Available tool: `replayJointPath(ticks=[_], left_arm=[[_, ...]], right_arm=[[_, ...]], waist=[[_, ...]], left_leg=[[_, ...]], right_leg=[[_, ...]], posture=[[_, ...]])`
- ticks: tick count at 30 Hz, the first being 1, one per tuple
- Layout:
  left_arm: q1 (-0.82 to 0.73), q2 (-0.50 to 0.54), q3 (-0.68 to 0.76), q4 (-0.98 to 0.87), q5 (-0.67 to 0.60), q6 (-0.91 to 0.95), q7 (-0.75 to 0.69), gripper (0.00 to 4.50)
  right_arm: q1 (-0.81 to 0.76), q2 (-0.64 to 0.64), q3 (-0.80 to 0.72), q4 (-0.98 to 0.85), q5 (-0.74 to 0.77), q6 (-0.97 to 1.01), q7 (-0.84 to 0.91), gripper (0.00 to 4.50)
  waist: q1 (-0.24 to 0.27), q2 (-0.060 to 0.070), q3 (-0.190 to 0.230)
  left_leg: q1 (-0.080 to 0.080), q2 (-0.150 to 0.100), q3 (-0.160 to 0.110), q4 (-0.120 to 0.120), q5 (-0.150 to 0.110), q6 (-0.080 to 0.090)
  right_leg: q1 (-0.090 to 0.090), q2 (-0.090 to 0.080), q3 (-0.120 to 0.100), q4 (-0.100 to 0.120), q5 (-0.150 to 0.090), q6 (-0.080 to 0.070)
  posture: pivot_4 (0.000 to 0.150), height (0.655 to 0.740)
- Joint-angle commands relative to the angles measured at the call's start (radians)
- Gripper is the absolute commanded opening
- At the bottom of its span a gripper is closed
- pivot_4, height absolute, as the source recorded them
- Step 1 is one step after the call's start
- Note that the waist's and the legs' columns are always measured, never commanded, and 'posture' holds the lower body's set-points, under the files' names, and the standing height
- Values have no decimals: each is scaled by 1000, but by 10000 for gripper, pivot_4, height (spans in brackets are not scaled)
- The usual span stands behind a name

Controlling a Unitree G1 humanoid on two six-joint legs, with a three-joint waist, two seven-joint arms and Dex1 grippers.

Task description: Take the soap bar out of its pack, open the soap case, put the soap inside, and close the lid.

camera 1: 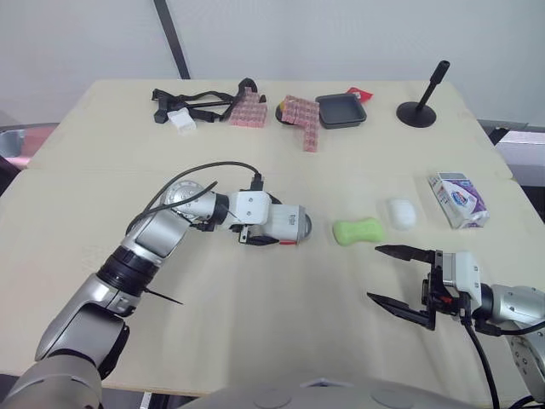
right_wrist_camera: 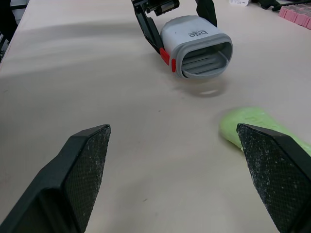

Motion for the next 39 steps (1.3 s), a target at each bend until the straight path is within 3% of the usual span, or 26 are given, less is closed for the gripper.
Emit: replayJointPath(ticks=[1, 25, 39], left_arm=[[-35, 0, -13, -47, 28, 35, -9, 34672], [-129, -68, -122, -103, 140, 262, -8, 34672], [-142, -21, -112, -161, 127, 335, -56, 34672]], right_arm=[[4, 1, -5, -16, 6, -16, -12, 44607], [-3, 0, 5, -5, -3, -3, -51, 44607], [0, 2, 13, -6, -11, -6, -61, 44607]], waist=[[0, 0, 0], [2, 0, 0], [1, 0, 0]], left_leg=[[0, 0, 0, 0, 0, 0], [0, 0, 0, 0, 0, 0], [0, 0, 0, 0, 0, 0]], right_leg=[[0, 0, 0, 0, 0, 0], [0, 0, 0, 0, 0, 0], [0, 0, 0, -1, 0, 0]], posture=[[1500, 7400], [1500, 7400], [1500, 7400]])
